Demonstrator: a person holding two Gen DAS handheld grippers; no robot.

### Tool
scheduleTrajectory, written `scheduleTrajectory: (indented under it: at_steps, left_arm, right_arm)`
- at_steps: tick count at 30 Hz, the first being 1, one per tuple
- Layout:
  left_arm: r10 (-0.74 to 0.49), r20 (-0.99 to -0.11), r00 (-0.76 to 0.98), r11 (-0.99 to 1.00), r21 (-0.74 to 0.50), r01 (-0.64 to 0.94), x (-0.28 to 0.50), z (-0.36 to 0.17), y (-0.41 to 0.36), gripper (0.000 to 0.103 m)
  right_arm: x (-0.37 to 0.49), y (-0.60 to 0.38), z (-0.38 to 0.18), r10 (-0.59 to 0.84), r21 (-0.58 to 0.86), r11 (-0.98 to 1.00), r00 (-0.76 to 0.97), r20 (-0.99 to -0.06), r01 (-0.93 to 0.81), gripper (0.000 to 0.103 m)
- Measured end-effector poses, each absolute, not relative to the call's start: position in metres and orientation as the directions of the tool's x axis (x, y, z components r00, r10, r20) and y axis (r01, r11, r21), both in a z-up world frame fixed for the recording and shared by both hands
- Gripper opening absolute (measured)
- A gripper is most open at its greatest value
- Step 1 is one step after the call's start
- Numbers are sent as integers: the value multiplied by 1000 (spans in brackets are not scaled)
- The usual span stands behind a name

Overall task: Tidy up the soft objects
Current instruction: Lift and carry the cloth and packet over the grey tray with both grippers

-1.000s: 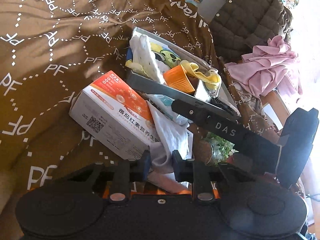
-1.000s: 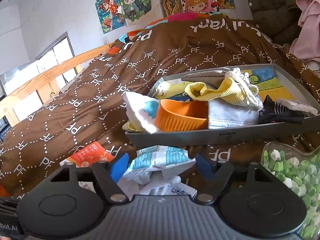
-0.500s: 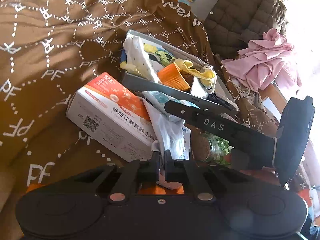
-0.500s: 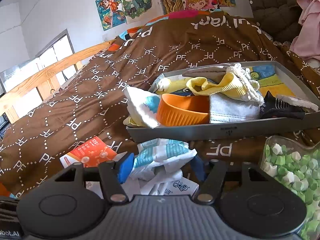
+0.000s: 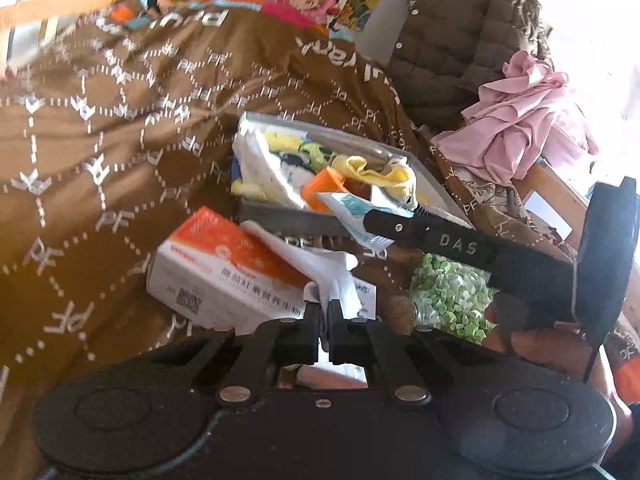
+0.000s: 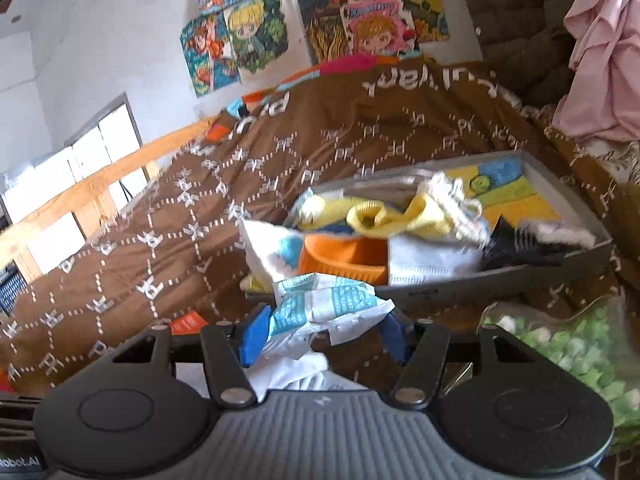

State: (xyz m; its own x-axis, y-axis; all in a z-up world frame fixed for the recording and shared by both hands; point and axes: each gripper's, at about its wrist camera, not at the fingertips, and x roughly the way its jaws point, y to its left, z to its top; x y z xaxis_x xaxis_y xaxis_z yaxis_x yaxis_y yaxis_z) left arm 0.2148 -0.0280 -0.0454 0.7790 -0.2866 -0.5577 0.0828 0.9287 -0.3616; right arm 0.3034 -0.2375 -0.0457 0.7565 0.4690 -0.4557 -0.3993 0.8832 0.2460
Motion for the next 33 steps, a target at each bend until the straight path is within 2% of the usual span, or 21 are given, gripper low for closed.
scheduleTrajectory:
  at_steps: [7,16,23,33]
  left_arm:
    - [-233,-542,807,963,-246,113,206,-19,-42,3]
    - [-229,-497,837,969,-195,149,214,22,-46,3]
    - [-255,-437,862,961,-213,177,248,58,-58,3]
    - [-355,-320,878,927,-245,286,342,90,-121,3]
  right_arm:
    - [292,-251,-23,477,251,878,782,-400,-407,63]
    - [285,-278,2,469,299,875,823,-320,-382,63]
    - [287,-303,15,408,297,897,870,-276,-327,63]
    - [324,-346,11,266,292,938,930,-255,-188,63]
